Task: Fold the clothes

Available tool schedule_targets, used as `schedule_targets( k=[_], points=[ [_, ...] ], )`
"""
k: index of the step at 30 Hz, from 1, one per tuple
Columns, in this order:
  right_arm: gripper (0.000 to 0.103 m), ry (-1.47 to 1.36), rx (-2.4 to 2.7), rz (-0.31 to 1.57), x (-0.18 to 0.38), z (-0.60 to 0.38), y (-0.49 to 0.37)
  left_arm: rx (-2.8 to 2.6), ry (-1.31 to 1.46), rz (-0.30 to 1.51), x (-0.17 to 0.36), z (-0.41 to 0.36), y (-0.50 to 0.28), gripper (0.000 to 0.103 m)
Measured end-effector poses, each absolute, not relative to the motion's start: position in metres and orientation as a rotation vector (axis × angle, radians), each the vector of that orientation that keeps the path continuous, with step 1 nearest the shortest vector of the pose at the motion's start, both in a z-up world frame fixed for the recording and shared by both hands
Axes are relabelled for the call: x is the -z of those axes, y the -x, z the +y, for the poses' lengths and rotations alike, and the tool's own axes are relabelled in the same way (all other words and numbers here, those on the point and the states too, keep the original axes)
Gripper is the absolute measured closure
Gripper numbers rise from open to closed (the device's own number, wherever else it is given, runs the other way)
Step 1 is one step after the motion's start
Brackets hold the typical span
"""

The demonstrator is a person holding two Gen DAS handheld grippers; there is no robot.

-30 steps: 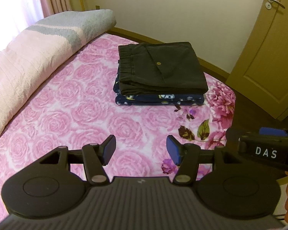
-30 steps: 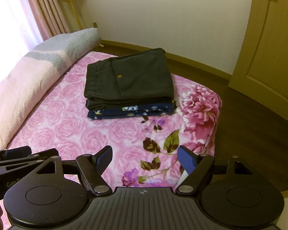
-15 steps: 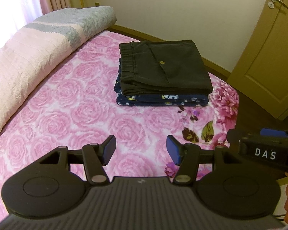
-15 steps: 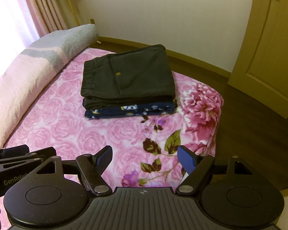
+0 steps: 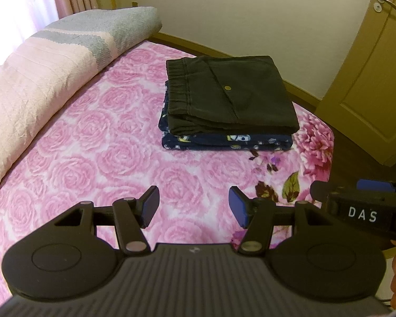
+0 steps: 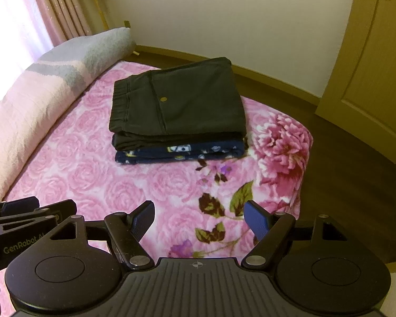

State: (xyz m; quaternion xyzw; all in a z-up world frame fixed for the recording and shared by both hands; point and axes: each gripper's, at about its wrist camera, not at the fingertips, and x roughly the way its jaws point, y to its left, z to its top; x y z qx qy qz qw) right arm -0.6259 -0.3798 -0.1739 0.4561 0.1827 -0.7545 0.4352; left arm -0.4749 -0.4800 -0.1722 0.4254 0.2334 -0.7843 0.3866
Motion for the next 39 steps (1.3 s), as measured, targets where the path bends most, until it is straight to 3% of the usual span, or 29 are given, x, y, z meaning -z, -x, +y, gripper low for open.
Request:
schedule_targets(
  k=[39],
  points=[
    [0.026,-1.147,1.721,0.551,0.186,-0.416,0.704,1.86,-1.058,0.613,0.174,-0.497,0.545,0.049]
  ],
)
